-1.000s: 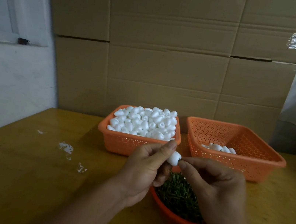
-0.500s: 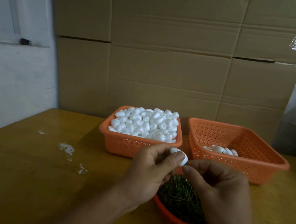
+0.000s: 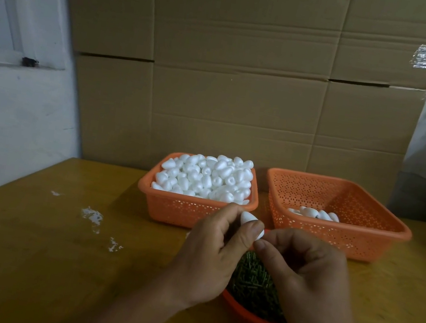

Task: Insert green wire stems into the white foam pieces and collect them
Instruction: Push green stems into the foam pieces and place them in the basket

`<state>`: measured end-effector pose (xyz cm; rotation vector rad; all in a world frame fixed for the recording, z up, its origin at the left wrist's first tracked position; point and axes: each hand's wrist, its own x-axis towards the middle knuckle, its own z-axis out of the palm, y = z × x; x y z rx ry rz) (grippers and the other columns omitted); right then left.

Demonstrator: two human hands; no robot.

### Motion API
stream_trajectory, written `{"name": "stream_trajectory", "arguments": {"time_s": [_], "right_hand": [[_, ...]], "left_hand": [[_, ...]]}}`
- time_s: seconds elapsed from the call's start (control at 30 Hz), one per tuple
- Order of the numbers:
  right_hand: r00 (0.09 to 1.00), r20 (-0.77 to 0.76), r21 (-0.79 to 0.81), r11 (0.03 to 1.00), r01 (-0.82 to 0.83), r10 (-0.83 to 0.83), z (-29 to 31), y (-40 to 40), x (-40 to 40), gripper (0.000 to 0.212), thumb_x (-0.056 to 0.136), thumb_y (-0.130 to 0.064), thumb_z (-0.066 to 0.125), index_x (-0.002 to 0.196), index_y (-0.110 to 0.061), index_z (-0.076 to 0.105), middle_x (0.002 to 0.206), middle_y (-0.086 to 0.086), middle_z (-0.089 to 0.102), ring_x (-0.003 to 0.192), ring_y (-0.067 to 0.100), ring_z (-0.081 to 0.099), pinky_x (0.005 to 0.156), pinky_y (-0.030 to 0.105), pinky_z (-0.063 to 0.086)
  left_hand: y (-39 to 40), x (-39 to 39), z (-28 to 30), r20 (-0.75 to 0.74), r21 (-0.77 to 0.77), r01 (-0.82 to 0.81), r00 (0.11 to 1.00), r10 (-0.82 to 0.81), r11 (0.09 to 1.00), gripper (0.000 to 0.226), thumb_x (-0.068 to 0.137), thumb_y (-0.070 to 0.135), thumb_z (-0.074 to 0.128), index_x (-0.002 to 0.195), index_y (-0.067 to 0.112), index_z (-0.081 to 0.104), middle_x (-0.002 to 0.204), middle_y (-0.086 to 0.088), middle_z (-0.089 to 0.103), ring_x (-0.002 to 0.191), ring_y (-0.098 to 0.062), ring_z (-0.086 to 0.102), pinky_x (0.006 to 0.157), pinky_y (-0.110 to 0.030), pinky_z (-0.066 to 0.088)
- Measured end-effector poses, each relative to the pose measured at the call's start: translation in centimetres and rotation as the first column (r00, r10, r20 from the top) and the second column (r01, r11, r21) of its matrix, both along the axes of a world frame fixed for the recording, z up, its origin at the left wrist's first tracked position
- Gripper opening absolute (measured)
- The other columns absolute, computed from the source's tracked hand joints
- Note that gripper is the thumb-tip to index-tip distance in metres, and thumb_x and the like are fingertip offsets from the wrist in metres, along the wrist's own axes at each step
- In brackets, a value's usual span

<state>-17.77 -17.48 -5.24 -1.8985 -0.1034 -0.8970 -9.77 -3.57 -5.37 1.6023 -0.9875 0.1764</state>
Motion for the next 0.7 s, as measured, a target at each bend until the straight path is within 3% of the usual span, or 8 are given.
{"name": "stream_trajectory", "arguments": {"time_s": [0.1, 0.3, 0.4, 0.5, 0.63, 0.7], "right_hand": [[1.0, 0.007, 0.009, 1.0, 0.005, -0.005, 0.0, 0.1, 0.0, 0.007, 0.08, -0.027, 0.076, 0.073, -0.026, 0.076, 0.067, 0.0, 0.072, 0.056, 0.017, 0.065, 0.054, 0.04, 0.052], [0.994, -0.054, 0.08, 0.993, -0.091, 0.095, 0.4, -0.2, 0.1, 0.008, 0.08, -0.016, 0.078, 0.074, -0.021, 0.079, 0.071, -0.002, 0.076, 0.066, 0.016, 0.072, 0.062, 0.029, 0.057], [0.991, -0.069, 0.098, 0.99, -0.104, 0.111, 0.6, -0.3, 0.2, 0.009, 0.081, -0.014, 0.077, 0.073, -0.017, 0.079, 0.071, 0.001, 0.075, 0.066, 0.018, 0.07, 0.063, 0.03, 0.055], [0.994, -0.069, 0.15, 0.986, -0.075, 0.086, 0.8, -0.6, 0.5, 0.011, 0.082, -0.009, 0.077, 0.073, -0.014, 0.078, 0.07, 0.002, 0.075, 0.067, 0.017, 0.068, 0.062, 0.019, 0.052], [0.991, -0.107, 0.162, 0.982, 0.094, -0.077, 1.2, -2.8, 1.6, 0.007, 0.082, -0.022, 0.077, 0.075, -0.024, 0.077, 0.074, -0.003, 0.074, 0.071, 0.019, 0.066, 0.071, 0.032, 0.053], [0.971, -0.133, 0.124, 0.969, 0.215, -0.199, 1.5, -4.8, 2.7, 0.008, 0.083, -0.029, 0.076, 0.075, -0.028, 0.076, 0.068, -0.001, 0.071, 0.054, 0.021, 0.059, 0.059, 0.041, 0.051]], "left_hand": [[0.0, 0.0, 0.1, -0.002, -0.006, 0.017, 1.0, -0.017, 1.0, 0.027, 0.098, 0.049, 0.05, 0.087, 0.028, 0.06, 0.065, 0.013, 0.051, 0.061, -0.002, 0.046, 0.058, -0.019, 0.039], [-0.1, 0.1, -0.4, -0.089, -0.051, 0.058, 0.994, -0.062, 0.997, 0.03, 0.096, 0.051, 0.053, 0.084, 0.024, 0.06, 0.071, 0.007, 0.053, 0.067, -0.01, 0.049, 0.061, -0.028, 0.043], [-0.2, 0.1, -0.3, -0.131, -0.07, 0.057, 0.989, -0.065, 0.996, 0.029, 0.093, 0.054, 0.053, 0.085, 0.03, 0.065, 0.072, 0.007, 0.058, 0.068, -0.007, 0.055, 0.062, -0.022, 0.045], [-0.2, 0.2, -0.3, -0.171, -0.11, 0.081, 0.98, -0.099, 0.991, 0.027, 0.09, 0.056, 0.056, 0.091, 0.033, 0.07, 0.071, 0.01, 0.061, 0.067, -0.004, 0.057, 0.06, -0.017, 0.045], [-0.1, 0.4, -0.8, -0.162, -0.067, 0.05, 0.985, -0.061, 0.996, 0.041, 0.086, 0.06, 0.058, 0.109, 0.029, 0.069, 0.074, 0.012, 0.063, 0.07, -0.001, 0.06, 0.064, -0.018, 0.047], [-0.2, 0.5, -1.2, -0.149, -0.042, 0.006, 0.989, -0.012, 0.999, 0.044, 0.083, 0.062, 0.061, 0.107, 0.027, 0.069, 0.076, 0.012, 0.064, 0.073, -0.003, 0.061, 0.067, -0.023, 0.048]]}}
